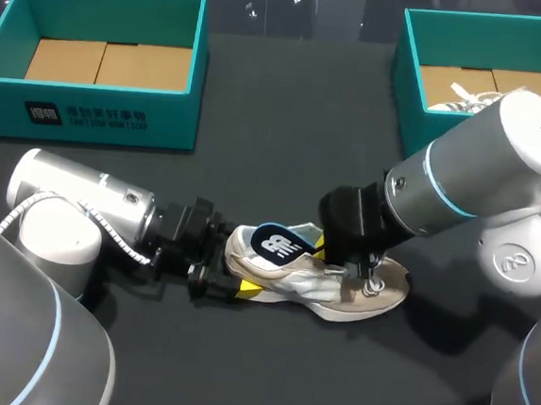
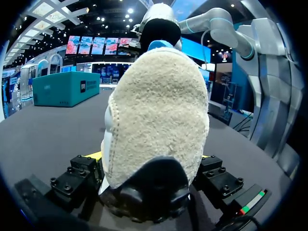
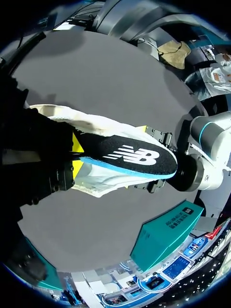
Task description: Take the shoe out of the shoebox, open the shoe tongue, remove and reinsert the insole, then place the shoe into the shoebox
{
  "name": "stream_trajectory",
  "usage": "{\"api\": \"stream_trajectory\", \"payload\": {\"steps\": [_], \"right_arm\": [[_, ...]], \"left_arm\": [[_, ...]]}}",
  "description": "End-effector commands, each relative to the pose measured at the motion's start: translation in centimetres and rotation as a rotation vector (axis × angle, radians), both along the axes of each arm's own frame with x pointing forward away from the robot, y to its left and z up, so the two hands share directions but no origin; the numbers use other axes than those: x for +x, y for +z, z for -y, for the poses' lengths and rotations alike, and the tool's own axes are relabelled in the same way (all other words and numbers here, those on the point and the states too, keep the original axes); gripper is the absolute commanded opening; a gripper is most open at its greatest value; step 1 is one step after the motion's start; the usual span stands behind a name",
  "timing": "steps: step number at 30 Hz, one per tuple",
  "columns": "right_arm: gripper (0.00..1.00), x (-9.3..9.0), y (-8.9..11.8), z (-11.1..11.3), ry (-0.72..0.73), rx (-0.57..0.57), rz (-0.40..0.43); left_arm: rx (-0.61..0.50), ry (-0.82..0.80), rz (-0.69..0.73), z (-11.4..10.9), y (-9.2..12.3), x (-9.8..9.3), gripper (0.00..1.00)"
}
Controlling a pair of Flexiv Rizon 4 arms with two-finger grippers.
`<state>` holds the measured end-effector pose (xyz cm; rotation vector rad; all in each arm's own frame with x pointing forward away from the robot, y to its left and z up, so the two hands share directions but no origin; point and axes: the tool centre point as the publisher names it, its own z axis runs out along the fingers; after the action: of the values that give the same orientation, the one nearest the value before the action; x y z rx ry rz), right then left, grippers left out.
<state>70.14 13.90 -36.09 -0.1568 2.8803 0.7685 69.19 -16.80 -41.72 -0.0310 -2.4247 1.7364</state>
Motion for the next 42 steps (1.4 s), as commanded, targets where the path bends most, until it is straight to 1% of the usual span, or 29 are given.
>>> {"api": "stream_trajectory", "payload": {"steps": [1,10,17,24,27,31,36,37,39,42], "right_arm": [[0.0,0.2,0.5,0.0,0.04,0.015,0.001],[0.0,1.0,1.2,-1.3,0.137,0.008,0.013],[0.0,0.9,1.1,-1.6,0.177,0.016,0.0],[0.0,0.8,1.0,-2.2,0.195,0.006,-0.028],[0.0,0.7,1.0,-2.6,0.185,0.007,-0.074],[0.0,0.5,1.3,-3.2,0.175,0.018,-0.106],[0.0,0.3,1.8,-3.6,0.18,0.016,-0.119],[0.03,0.2,1.8,-3.6,0.182,0.017,-0.124],[0.2,0.1,1.8,-3.7,0.181,0.017,-0.133],[0.37,0.0,1.8,-3.7,0.17,0.023,-0.152]], "left_arm": [[0.0,-0.001,0.0,0.1,-0.1,0.1,0.0],[0.0,-0.001,0.0,0.1,-0.1,0.1,0.0],[0.0,-0.001,0.0,0.1,-0.1,0.1,0.0],[0.0,-0.001,0.0,0.1,-0.1,0.1,0.0],[0.0,-0.001,0.0,0.1,-0.1,0.1,0.0],[0.0,-0.001,0.0,0.1,-0.1,0.1,0.0],[0.0,-0.001,0.0,0.1,-0.1,0.1,0.0],[0.0,-0.001,0.0,0.1,-0.1,0.1,0.0],[0.0,-0.001,0.0,0.1,-0.1,0.1,0.0],[0.0,-0.001,0.0,0.1,-0.1,0.1,0.0]]}}
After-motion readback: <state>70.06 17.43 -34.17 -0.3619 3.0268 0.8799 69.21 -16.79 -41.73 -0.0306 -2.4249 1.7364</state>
